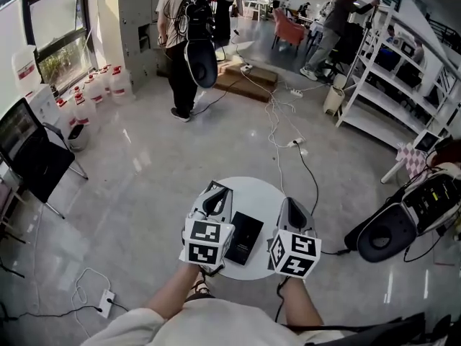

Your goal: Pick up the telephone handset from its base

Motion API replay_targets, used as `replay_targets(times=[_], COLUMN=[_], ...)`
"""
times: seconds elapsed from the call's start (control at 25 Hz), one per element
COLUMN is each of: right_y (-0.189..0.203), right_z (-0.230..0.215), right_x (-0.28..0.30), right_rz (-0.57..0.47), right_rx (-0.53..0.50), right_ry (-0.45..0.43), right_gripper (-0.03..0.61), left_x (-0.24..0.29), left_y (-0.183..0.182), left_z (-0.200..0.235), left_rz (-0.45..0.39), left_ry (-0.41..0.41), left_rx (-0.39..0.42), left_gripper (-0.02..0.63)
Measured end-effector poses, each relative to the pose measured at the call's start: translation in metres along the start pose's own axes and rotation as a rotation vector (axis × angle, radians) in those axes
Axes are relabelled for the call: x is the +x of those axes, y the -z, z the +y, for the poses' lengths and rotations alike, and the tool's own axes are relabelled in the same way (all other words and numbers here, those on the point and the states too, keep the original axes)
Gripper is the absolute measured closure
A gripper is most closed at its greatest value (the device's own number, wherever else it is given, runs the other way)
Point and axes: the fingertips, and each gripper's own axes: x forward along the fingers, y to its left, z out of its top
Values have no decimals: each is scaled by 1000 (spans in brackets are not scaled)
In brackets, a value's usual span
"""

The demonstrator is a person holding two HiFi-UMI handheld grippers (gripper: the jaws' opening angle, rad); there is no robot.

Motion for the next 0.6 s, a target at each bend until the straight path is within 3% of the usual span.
replay_targets(times=[0.6], right_y=[32], right_z=[0], right_x=[74], right_rz=[53], right_rx=[92], right_ry=[86], right_gripper=[554], left_x=[62], left_y=[25], left_z=[42], left_rz=[66], left_ry=[70], left_rx=[40], left_gripper=[593])
